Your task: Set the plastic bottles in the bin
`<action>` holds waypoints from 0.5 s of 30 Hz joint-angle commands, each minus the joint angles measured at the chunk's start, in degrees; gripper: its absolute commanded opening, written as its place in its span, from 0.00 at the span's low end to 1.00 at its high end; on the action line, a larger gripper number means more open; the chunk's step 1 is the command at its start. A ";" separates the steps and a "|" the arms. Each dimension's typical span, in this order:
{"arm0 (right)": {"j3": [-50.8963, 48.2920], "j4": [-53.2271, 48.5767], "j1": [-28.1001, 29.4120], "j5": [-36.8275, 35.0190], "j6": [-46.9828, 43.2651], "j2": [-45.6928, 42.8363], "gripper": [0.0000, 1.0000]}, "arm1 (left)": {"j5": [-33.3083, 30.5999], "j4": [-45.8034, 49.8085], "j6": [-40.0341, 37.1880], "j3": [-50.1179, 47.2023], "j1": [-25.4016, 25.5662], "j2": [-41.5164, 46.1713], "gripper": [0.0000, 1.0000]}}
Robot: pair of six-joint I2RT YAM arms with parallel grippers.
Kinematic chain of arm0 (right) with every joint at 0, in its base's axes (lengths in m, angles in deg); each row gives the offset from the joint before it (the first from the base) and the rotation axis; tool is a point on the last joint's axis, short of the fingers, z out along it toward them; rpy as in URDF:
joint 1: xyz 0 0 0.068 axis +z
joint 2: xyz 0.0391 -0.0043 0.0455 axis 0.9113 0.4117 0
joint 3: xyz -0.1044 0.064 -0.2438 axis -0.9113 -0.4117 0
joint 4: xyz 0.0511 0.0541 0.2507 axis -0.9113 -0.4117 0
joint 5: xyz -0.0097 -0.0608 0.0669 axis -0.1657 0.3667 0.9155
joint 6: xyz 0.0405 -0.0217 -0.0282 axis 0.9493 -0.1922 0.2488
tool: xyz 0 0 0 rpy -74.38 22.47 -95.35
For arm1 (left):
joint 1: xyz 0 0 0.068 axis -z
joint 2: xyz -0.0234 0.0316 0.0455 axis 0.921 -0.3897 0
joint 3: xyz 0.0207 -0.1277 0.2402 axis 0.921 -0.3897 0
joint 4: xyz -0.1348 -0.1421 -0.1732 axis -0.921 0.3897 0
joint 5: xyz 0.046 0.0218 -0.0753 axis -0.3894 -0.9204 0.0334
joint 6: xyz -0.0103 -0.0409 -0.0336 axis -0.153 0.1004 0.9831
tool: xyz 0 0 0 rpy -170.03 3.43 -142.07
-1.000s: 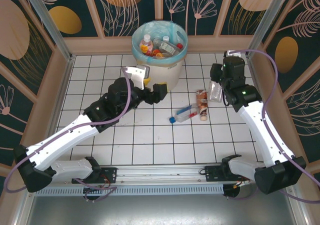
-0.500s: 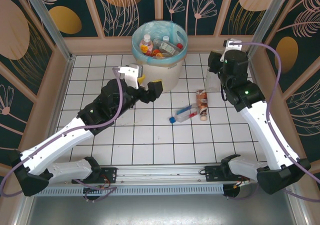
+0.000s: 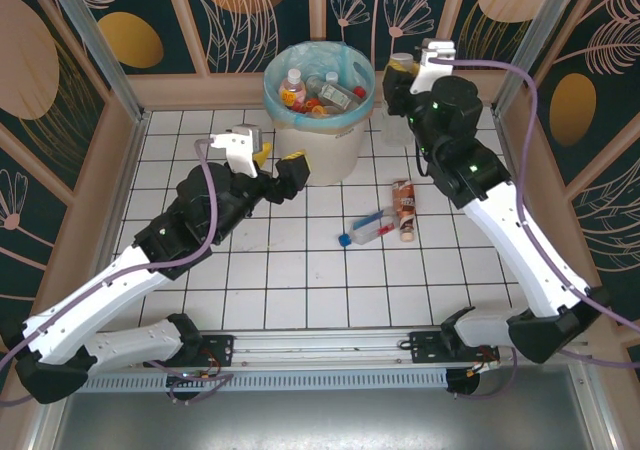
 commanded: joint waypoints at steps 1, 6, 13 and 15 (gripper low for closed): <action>3.12 8.02 1.16 0.38 -3.39 2.62 0.24 | -2.69 0.07 0.72 -1.18 0.14 1.92 0.85; 4.63 13.66 1.89 1.29 -4.87 7.67 0.23 | -3.55 1.95 2.72 -0.87 0.11 3.08 0.85; 3.91 23.75 1.88 4.19 -8.62 15.08 0.23 | -4.02 6.15 5.04 -0.61 0.15 3.65 0.85; 5.19 25.09 1.94 4.34 -9.56 17.65 0.23 | -3.75 6.05 5.48 -1.09 0.12 4.28 0.85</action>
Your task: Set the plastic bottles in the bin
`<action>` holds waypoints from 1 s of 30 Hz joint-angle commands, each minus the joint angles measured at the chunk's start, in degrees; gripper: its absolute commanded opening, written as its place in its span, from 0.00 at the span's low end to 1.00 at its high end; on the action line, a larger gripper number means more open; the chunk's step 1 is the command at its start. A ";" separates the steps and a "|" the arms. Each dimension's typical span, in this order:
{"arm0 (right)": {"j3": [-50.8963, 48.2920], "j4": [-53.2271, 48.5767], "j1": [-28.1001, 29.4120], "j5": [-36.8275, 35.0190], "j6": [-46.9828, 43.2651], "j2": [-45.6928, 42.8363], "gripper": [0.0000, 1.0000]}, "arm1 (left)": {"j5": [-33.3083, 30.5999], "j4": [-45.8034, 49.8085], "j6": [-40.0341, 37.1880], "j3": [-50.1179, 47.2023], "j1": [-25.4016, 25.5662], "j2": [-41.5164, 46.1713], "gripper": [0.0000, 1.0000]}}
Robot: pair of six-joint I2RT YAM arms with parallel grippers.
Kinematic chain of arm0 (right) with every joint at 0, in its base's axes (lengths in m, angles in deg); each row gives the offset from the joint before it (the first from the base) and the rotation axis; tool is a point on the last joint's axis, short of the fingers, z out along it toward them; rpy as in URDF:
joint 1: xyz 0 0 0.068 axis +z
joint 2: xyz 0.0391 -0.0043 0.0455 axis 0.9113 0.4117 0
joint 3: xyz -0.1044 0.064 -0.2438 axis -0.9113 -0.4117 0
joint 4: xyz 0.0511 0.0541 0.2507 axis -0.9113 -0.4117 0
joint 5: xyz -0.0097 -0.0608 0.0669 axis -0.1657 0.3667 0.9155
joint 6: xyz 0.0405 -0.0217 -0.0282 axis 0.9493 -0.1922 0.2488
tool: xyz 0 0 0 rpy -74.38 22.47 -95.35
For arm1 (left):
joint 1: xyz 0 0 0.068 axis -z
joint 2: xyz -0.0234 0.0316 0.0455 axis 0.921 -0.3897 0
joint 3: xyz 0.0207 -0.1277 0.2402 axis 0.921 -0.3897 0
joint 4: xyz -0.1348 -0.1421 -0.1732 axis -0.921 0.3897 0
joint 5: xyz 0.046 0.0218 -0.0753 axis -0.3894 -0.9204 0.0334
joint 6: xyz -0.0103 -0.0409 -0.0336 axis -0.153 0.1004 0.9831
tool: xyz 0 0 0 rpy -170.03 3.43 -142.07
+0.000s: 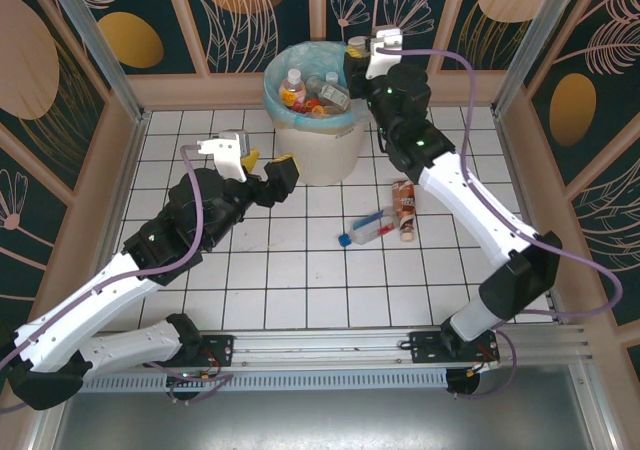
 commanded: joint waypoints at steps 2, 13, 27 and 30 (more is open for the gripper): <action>5.35 6.83 0.59 0.98 -3.41 4.86 0.23 | -0.70 1.37 1.76 -0.33 0.17 2.02 0.85; 17.44 8.83 -0.24 -0.08 -9.02 17.02 0.23 | -2.32 2.38 2.33 -0.90 0.12 4.33 0.85; 41.07 -15.21 -2.63 -1.28 -9.12 35.26 0.50 | -2.42 2.21 4.01 -3.22 0.18 6.26 0.85; 39.82 -15.13 -2.63 -0.46 -8.58 34.31 0.52 | -2.62 2.21 4.27 -3.48 0.18 6.42 0.85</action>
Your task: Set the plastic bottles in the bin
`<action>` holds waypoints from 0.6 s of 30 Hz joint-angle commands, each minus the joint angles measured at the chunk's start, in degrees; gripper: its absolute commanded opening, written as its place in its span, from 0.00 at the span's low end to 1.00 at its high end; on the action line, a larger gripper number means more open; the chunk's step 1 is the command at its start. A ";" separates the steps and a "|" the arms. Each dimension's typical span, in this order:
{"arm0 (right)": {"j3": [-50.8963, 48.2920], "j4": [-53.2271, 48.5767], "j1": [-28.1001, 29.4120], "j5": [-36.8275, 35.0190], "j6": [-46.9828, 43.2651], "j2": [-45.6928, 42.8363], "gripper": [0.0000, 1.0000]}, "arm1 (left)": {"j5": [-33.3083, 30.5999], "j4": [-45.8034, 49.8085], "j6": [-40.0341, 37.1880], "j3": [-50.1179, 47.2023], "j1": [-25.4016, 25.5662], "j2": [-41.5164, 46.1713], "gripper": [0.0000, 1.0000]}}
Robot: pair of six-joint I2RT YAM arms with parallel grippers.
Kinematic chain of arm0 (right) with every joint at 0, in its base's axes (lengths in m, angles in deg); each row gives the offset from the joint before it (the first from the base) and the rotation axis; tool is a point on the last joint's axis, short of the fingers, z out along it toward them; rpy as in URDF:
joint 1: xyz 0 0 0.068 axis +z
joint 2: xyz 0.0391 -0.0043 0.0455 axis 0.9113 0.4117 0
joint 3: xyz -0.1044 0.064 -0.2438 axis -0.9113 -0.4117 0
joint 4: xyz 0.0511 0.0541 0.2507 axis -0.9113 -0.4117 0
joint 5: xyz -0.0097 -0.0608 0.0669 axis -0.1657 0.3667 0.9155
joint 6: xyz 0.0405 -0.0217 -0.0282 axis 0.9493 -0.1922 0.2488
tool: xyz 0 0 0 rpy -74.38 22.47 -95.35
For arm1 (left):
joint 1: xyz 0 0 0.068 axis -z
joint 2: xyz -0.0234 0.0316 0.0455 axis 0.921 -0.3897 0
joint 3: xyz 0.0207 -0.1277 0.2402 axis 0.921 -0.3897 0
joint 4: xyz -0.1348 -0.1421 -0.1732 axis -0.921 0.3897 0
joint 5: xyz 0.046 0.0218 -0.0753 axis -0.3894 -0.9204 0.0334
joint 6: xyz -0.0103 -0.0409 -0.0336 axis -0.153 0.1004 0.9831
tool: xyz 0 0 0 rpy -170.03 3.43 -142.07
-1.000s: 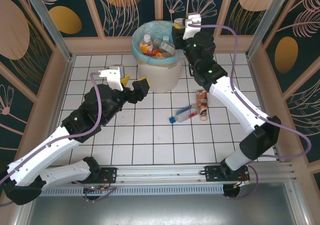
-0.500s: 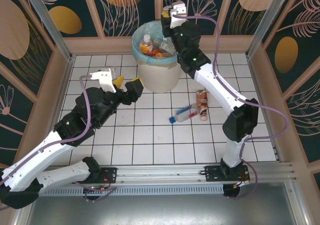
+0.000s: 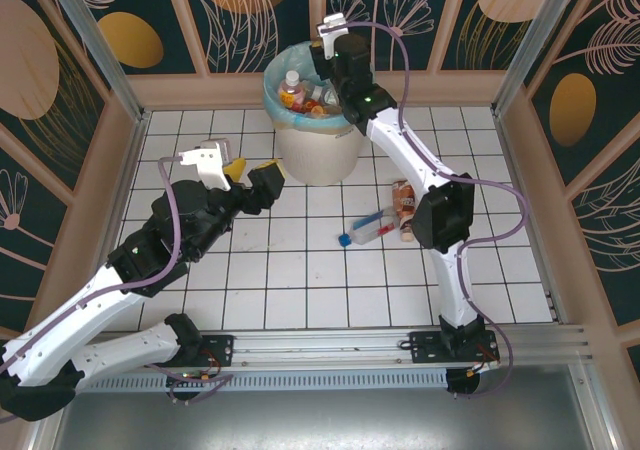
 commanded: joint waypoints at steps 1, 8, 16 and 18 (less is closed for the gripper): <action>1.54 -1.94 0.13 0.24 0.70 -1.56 0.52 | -0.88 0.00 1.12 -0.70 0.13 0.89 0.85; 0.52 -3.47 0.09 1.02 0.77 -2.24 0.50 | -1.41 -0.09 1.65 -1.50 0.15 1.68 0.85; -0.39 -13.80 -2.36 -2.84 9.06 -2.20 0.41 | -1.75 0.17 2.00 -2.28 0.11 1.94 0.85; -1.40 -16.14 -3.60 -0.89 12.56 -2.17 0.41 | -1.71 0.09 2.18 -2.47 0.19 1.90 0.85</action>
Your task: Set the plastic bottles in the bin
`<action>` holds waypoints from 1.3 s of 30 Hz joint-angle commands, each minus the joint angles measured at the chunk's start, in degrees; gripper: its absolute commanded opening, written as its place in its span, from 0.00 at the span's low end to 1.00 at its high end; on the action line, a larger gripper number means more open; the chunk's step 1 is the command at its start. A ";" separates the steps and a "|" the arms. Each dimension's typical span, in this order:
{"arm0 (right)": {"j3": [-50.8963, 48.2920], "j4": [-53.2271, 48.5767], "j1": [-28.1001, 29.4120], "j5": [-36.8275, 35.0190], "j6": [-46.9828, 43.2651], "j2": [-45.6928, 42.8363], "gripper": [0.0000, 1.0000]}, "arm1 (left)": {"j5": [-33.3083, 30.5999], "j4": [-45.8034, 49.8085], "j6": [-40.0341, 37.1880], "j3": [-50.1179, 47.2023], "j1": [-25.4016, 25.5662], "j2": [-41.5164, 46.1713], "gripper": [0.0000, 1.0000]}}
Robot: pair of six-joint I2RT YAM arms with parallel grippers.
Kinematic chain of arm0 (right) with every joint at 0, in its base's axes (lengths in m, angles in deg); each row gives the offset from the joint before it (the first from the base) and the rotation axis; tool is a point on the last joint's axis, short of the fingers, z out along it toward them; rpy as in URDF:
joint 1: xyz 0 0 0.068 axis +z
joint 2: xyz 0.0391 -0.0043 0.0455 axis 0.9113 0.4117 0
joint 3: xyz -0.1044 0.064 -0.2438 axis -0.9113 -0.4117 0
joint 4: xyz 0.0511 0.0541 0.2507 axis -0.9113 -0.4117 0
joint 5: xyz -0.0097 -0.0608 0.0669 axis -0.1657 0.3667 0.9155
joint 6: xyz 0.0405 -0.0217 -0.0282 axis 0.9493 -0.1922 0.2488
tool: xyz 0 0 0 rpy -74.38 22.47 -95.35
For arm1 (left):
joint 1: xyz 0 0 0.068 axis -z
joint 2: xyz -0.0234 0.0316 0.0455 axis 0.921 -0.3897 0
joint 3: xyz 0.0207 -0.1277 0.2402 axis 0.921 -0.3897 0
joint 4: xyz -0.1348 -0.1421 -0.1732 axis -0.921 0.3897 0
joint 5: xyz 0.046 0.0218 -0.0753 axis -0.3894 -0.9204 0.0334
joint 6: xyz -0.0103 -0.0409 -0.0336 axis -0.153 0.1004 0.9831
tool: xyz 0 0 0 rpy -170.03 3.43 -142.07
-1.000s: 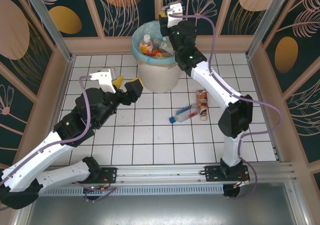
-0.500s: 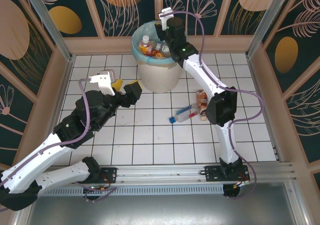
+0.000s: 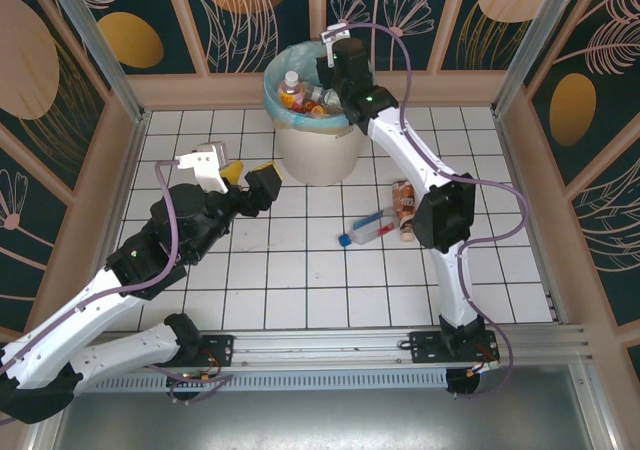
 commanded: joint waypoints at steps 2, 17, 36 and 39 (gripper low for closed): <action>-1.91 -8.82 -3.57 2.40 9.91 -1.60 0.40 | -0.57 0.05 0.76 -0.83 0.13 0.54 0.85; 17.95 -17.65 -1.48 8.09 9.41 4.61 0.44 | -0.15 -0.14 0.76 -0.92 0.19 0.37 0.85; -49.80 11.04 4.04 0.75 19.73 -50.82 0.57 | 6.47 -0.94 -1.69 -2.06 0.17 -3.50 0.85; -62.19 11.39 4.06 0.55 20.93 -61.07 0.57 | 8.38 -1.58 -2.45 -2.33 0.17 -5.18 0.85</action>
